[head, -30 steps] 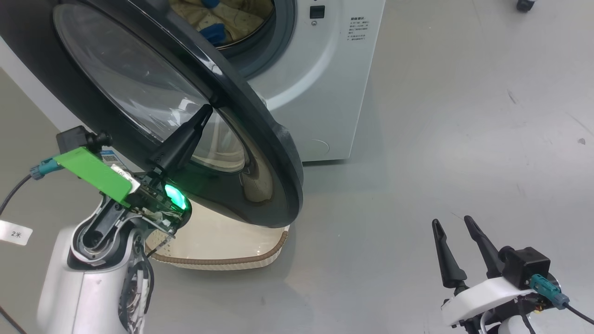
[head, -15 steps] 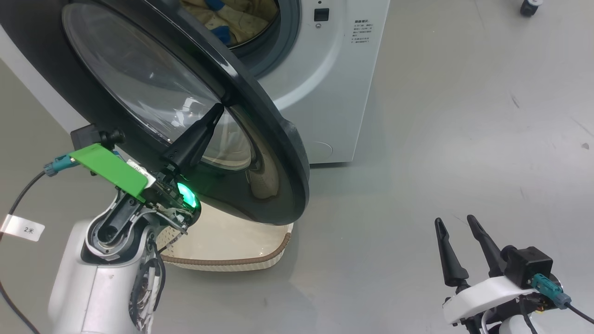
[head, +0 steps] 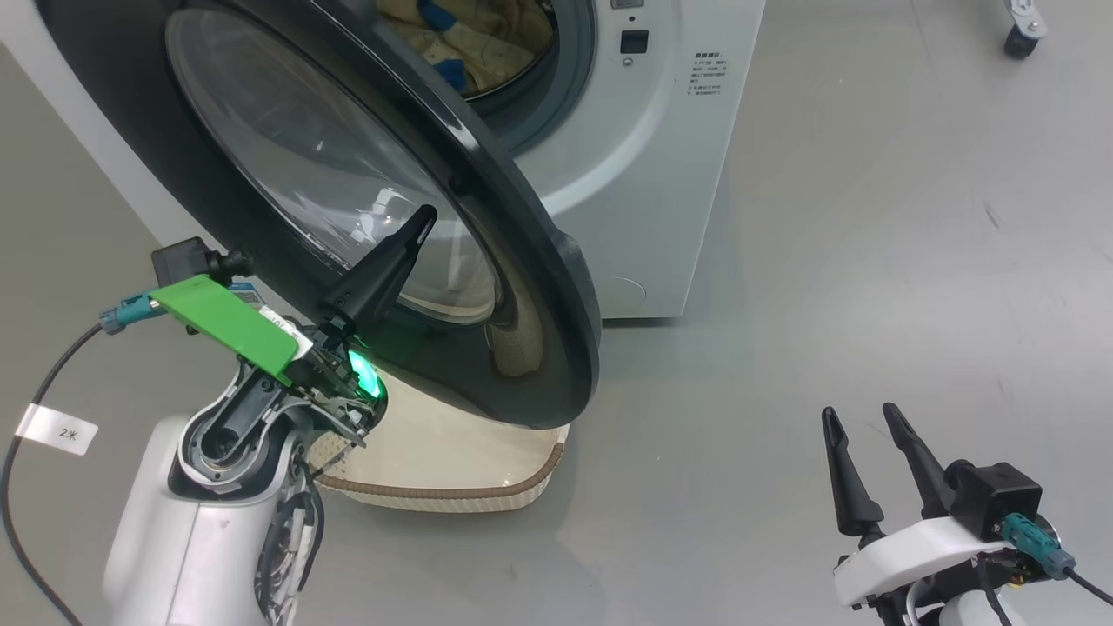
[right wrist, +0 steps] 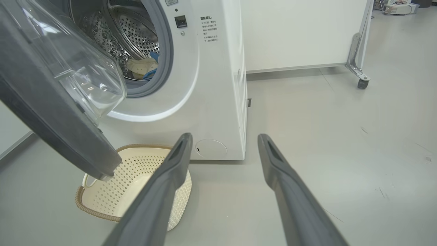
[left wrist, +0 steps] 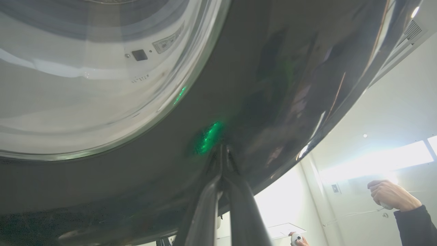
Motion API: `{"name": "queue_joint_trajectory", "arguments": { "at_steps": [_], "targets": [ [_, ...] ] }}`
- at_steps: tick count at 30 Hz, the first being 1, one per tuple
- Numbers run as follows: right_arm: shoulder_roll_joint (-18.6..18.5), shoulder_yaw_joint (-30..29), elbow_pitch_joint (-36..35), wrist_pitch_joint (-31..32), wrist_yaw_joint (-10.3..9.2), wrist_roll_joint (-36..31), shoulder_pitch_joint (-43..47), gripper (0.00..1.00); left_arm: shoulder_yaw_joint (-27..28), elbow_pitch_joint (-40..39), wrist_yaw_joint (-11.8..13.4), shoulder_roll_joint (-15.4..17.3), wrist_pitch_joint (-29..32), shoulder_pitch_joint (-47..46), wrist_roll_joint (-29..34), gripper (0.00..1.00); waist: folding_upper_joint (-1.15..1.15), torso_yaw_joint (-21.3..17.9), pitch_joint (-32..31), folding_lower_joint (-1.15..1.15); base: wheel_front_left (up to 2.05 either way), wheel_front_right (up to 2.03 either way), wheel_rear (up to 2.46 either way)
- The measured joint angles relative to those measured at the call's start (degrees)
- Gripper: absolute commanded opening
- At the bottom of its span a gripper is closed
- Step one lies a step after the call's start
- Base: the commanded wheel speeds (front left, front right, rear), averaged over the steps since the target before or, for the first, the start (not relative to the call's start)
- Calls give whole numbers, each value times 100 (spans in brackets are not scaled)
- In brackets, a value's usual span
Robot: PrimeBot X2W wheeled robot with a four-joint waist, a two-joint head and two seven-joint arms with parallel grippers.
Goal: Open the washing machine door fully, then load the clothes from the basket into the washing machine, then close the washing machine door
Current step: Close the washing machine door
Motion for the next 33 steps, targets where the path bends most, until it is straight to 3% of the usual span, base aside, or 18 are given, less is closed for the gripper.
{"name": "queue_joint_trajectory", "arguments": {
  "at_steps": [7, 8, 9, 10, 11, 12, 16, 22, 33],
  "targets": [
    [5, -46, 1, 0, 0, 0, 33, 100, 3, -22, 0, -1, -130, 211, 335, 0, 0, 164, -91, 0, 0, 0, 0],
    [5, -60, 0, 0, 0, 0, 34, 100, 14, -10, 0, 0, -172, 255, 356, 11, 0, 191, -103, 0, 0, 0, 0],
    [5, -70, 0, 0, 0, 0, 35, 100, 32, -8, 0, 0, -224, 300, 367, 32, 0, 219, -113, 0, 0, 0, 0],
    [7, -80, 0, 0, 0, 0, 37, 100, 44, -3, 0, 1, -294, 339, 438, 64, 0, 248, -124, 0, 0, 0, 0],
    [5, -93, 0, 0, 0, 0, 43, 100, 51, -5, 0, 4, -349, 363, 559, 88, 0, 278, -133, 0, 0, 0, 0],
    [5, -94, -1, 0, 0, 0, 50, 100, 71, -12, 0, 3, -414, 386, 672, 99, 0, 308, -143, 0, 0, 0, 0],
    [7, -87, 0, 0, 0, 0, 54, 100, 134, -52, 0, 116, -788, 479, 1171, 100, 0, 422, -185, 0, 0, 0, 0],
    [26, -4, 23, 0, 0, 0, 52, 100, -269, -45, 0, 846, -1478, 915, 2746, 100, 0, 472, -366, 0, 0, 0, 0],
    [41, 8, 49, 0, 0, 0, 168, 100, -788, 334, 0, 1256, -3012, 1842, 4430, 100, 0, 381, -719, 0, 0, 0, 0]
  ]
}}
